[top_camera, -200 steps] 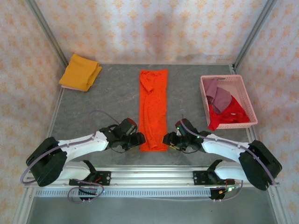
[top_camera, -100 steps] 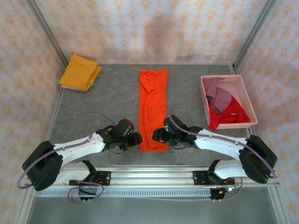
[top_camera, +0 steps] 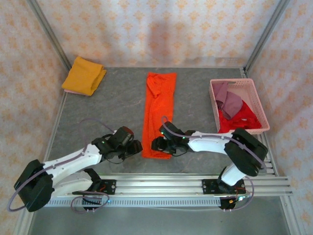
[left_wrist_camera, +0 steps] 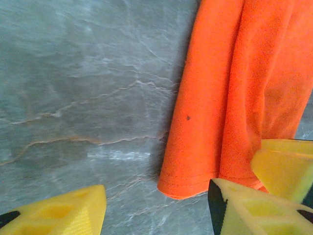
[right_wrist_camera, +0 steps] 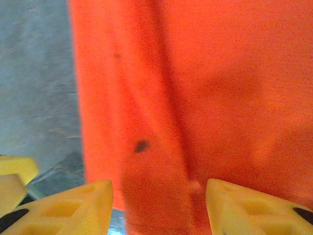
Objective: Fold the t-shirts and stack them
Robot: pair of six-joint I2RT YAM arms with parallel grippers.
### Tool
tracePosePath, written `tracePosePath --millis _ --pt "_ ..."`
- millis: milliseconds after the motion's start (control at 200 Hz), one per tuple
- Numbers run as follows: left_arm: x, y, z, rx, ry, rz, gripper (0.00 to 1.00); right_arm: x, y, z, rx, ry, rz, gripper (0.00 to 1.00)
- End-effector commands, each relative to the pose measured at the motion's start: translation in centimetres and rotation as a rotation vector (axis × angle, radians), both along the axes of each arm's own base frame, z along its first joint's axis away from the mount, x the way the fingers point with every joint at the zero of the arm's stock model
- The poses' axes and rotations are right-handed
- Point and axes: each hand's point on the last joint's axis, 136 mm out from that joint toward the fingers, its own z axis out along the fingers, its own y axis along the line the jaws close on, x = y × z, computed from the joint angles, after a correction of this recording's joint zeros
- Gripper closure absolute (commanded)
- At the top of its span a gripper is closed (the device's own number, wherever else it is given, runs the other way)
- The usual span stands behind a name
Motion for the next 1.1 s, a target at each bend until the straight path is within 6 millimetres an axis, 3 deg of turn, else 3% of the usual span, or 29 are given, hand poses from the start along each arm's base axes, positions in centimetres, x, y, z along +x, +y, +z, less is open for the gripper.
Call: tracePosePath --millis 0,265,455,540,751,936,1026,1096 --pt "-1.0 3.1 -1.0 0.091 0.021 0.054 0.42 0.1 3.4 2.2 0.082 -0.035 0.069 0.5" --pt "-1.7 4.9 -1.2 0.074 0.009 0.117 0.42 1.4 7.1 2.6 0.125 -0.041 0.124 0.52" --pt "-1.9 5.2 -0.8 0.075 0.002 0.111 0.42 2.2 10.0 2.7 0.18 -0.024 0.165 0.49" --pt "-1.7 4.9 -0.6 0.07 -0.005 0.101 0.41 2.3 10.2 3.4 0.196 -0.046 0.171 0.49" --pt "-0.2 3.3 0.2 0.056 -0.022 0.041 0.4 3.1 5.6 4.6 0.06 -0.171 0.097 0.44" --pt "2.0 0.4 1.4 -0.008 -0.05 -0.02 0.37 3.7 -1.2 4.4 -0.008 -0.204 -0.139 0.43" --pt "3.0 -0.9 1.9 -0.067 -0.074 -0.024 0.33 2.8 -4.4 3.5 -0.019 -0.151 -0.244 0.46" --pt "3.3 -1.6 1.8 -0.096 -0.08 -0.032 0.22 1.6 -5.8 2.7 -0.001 -0.105 -0.29 0.51"
